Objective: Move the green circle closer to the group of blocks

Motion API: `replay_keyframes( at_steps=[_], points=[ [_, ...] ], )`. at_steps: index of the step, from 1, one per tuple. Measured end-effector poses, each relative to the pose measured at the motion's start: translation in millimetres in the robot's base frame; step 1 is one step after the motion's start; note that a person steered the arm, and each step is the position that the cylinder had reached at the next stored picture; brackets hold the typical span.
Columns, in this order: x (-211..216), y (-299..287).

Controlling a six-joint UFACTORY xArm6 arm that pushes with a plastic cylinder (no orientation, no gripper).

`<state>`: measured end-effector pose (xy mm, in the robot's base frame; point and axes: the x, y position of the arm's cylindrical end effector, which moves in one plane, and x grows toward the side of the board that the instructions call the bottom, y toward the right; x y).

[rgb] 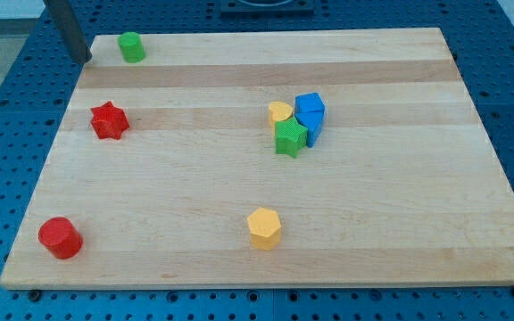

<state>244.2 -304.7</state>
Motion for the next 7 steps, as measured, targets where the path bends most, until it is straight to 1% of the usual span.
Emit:
replay_keyframes(
  at_steps=[1, 2, 3, 4, 6, 7],
  points=[
    [-15.5, 0.0],
    [-45.4, 0.0],
    [-51.8, 10.8],
    [-42.6, 36.1],
    [-5.1, 73.2],
    [-6.2, 78.7]
  ],
)
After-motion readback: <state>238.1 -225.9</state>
